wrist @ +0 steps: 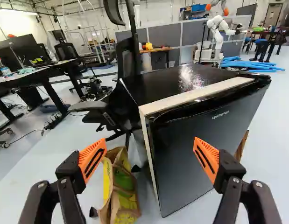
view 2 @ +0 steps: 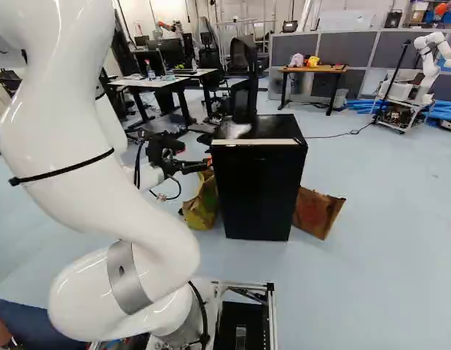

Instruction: Grab a drink from the fridge

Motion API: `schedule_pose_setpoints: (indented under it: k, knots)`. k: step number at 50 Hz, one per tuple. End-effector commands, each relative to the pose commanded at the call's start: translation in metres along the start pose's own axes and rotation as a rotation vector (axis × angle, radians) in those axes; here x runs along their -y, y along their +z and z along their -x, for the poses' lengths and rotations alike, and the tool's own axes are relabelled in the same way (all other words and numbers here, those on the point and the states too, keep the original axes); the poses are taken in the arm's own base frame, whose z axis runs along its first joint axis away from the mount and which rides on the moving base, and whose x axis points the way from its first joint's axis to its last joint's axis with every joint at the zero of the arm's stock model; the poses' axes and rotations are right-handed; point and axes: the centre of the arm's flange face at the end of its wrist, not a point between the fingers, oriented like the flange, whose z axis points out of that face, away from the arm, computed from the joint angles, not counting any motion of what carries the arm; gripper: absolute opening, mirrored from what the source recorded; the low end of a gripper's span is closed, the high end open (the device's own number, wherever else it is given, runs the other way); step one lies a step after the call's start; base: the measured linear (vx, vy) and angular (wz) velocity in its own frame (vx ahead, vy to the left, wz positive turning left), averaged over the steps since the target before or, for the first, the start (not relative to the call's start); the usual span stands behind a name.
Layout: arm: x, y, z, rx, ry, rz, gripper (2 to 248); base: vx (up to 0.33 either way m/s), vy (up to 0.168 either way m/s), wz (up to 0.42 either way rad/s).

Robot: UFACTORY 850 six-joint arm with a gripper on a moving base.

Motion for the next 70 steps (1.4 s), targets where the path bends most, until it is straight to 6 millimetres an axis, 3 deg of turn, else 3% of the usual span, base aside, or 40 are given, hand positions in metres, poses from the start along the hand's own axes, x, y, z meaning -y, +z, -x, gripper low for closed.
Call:
schedule_pose_setpoints:
  k: [70]
  knots:
    - [0.037,0.043,0.071,-0.174,-0.077,0.303,247,0.0,0.0,0.0]
